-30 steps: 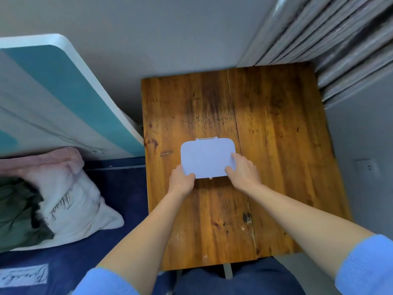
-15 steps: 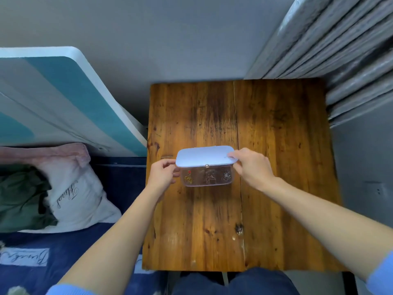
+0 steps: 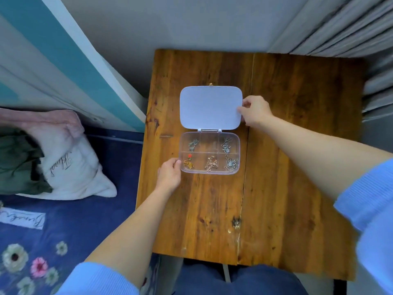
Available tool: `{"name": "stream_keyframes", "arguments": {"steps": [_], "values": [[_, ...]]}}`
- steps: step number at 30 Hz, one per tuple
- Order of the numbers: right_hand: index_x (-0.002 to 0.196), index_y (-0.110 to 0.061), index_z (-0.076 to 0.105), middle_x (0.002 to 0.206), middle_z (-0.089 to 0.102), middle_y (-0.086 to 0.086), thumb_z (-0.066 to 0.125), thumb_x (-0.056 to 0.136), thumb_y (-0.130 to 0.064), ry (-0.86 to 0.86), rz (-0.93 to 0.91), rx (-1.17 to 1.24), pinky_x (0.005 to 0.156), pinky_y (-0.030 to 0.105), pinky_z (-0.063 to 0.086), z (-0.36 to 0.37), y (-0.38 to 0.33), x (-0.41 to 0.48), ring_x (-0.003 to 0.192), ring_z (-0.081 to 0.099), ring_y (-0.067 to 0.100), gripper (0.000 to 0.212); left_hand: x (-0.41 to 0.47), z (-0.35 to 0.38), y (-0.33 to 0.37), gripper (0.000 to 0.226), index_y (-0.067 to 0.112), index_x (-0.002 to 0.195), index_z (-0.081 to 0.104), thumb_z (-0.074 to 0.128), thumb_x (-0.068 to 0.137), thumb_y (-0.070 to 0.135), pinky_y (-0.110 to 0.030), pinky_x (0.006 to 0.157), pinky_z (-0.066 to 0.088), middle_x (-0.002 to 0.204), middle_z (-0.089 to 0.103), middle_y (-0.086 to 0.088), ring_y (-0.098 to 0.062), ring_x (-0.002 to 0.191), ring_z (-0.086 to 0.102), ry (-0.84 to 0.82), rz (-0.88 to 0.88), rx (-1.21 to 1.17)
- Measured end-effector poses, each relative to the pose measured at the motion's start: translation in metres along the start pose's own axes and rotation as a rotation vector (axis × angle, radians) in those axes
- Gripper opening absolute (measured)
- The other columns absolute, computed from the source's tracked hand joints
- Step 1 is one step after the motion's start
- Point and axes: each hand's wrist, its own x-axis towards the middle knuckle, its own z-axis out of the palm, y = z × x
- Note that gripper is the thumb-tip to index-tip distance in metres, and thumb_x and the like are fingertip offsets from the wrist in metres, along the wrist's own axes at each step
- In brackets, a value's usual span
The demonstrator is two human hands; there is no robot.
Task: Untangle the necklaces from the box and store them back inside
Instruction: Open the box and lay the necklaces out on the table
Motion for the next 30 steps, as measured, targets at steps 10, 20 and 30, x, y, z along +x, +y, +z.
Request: {"name": "stream_keyframes", "arguments": {"steps": [10, 20, 30], "values": [[0.102, -0.008, 0.065, 0.098, 0.068, 0.011, 0.06, 0.092, -0.029, -0.039, 0.097, 0.059, 0.064, 0.035, 0.056, 0.014, 0.019, -0.001, 0.083, 0.065, 0.027, 0.023, 0.006, 0.001, -0.017, 0.038, 0.008, 0.108, 0.063, 0.034, 0.104, 0.032, -0.04, 0.085, 0.047, 0.101, 0.066, -0.007, -0.025, 0.096, 0.058, -0.069, 0.078, 0.01], [0.101, -0.025, 0.066, 0.091, 0.07, -0.005, 0.06, 0.088, -0.034, -0.143, -0.277, -0.329, 0.069, 0.033, 0.048, 0.034, 0.013, -0.098, 0.087, 0.064, 0.023, 0.017, 0.015, -0.009, -0.025, 0.034, 0.016, 0.116, 0.058, 0.035, 0.103, 0.037, -0.036, 0.085, 0.045, 0.101, 0.06, -0.001, -0.023, 0.101, 0.056, -0.214, 0.095, -0.035], [0.088, -0.017, 0.066, 0.092, 0.071, 0.01, 0.063, 0.08, -0.035, -0.153, -0.183, -0.876, 0.06, 0.029, 0.037, 0.1, 0.002, -0.103, 0.085, 0.067, 0.032, 0.02, 0.033, -0.016, -0.036, 0.035, 0.019, 0.113, 0.057, 0.039, 0.1, 0.046, -0.035, 0.081, 0.043, 0.104, 0.063, -0.003, -0.021, 0.099, 0.057, -0.317, 0.131, -0.048]]}}
